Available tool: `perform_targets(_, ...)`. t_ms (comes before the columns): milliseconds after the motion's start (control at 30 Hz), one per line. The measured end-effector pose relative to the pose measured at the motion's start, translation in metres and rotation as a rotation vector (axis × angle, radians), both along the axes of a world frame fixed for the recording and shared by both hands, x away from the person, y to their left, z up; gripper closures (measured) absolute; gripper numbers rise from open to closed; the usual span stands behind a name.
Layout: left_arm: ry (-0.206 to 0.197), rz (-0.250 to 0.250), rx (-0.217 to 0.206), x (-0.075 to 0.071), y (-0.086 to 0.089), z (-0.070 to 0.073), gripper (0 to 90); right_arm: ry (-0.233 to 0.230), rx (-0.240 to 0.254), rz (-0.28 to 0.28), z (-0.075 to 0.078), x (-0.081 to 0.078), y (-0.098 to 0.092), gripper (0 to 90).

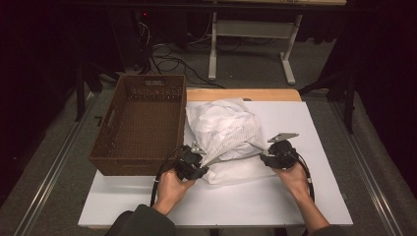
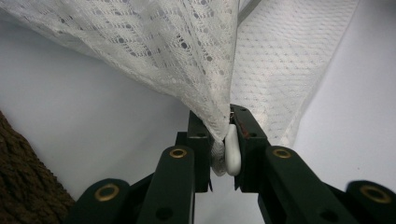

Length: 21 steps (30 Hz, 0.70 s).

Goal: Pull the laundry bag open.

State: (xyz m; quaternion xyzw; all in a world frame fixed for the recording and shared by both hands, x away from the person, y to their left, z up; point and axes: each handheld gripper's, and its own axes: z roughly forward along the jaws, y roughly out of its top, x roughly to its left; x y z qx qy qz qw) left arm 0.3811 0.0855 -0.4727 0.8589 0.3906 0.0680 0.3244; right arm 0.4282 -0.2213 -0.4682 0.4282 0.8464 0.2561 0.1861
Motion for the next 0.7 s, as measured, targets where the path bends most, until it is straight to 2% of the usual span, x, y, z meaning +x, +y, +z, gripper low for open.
perform_targets(100, -0.014, 0.000, 0.007, -0.001, 0.001, 0.001, 78.4, 0.000, -0.021, -0.023, -0.006, 0.011, 0.003, 56.0)
perform_targets(167, -0.024, 0.003, 0.009, -0.002, 0.002, 0.002, 78.4, 0.001, -0.019, -0.036, -0.009, 0.016, 0.002, 60.3)
perform_targets(300, -0.025, 0.008, 0.005, -0.001, 0.003, 0.002, 78.3, -0.006, -0.012, -0.018, -0.010, 0.020, -0.001, 81.8)
perform_targets(500, -0.031, 0.007, 0.013, 0.001, 0.001, -0.001, 78.3, -0.053, -0.020, -0.010, 0.002, 0.005, -0.013, 89.1)
perform_targets(633, -0.031, 0.001, 0.014, 0.004, 0.000, -0.004, 78.2, -0.050, 0.002, -0.014, 0.009, -0.010, -0.026, 89.6)
perform_targets(700, -0.027, 0.002, 0.020, 0.005, -0.003, -0.006, 78.2, -0.058, -0.006, -0.010, 0.012, -0.021, -0.030, 89.7)
